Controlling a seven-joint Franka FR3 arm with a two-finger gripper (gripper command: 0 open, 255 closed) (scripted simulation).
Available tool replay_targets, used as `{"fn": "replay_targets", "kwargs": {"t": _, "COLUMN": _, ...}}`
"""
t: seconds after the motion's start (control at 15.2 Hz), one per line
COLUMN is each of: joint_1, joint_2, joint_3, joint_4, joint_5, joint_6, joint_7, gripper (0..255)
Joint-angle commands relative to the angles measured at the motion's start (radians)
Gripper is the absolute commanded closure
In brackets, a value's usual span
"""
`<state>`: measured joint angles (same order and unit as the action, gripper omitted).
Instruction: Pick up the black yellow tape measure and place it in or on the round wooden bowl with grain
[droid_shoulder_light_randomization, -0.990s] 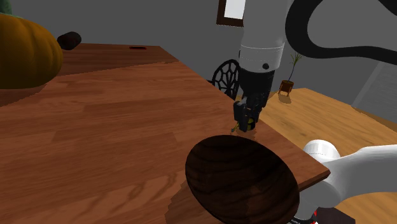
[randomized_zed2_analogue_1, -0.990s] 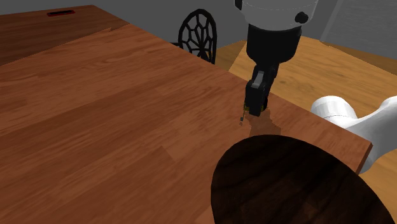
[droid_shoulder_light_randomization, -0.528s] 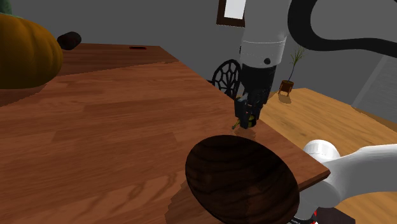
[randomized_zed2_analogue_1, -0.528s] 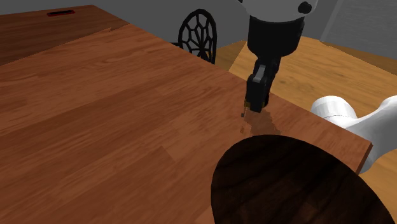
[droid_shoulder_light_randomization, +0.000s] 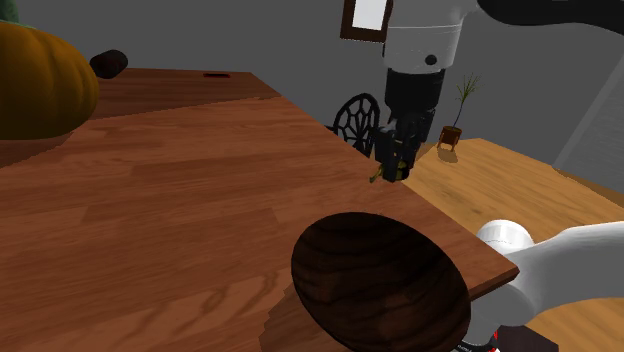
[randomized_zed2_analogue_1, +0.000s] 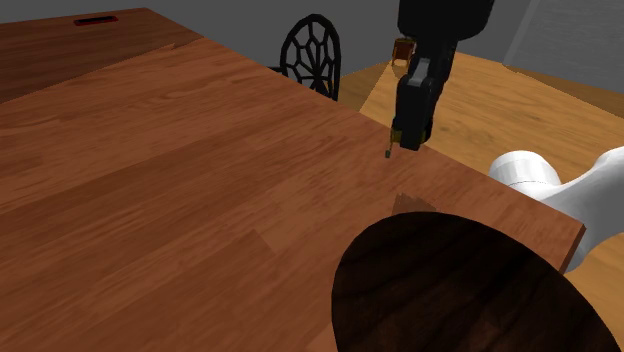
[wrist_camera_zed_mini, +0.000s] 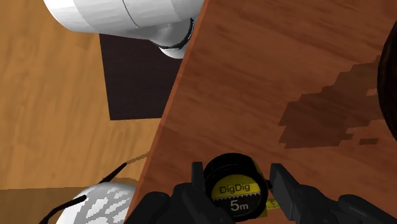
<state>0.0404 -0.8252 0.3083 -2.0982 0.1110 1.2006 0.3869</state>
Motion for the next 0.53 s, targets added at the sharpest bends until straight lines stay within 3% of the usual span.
{"fn": "replay_targets", "kwargs": {"t": 0.0, "joint_1": -0.003, "joint_2": 0.015, "joint_3": -0.001, "joint_4": 0.038, "joint_5": -0.004, "joint_6": -0.023, "joint_7": 0.0, "gripper": 255}}
{"fn": "replay_targets", "kwargs": {"t": 0.46, "joint_1": -0.015, "joint_2": 0.073, "joint_3": -0.005, "joint_4": 0.177, "joint_5": -0.017, "joint_6": -0.104, "joint_7": 0.002, "gripper": 255}}
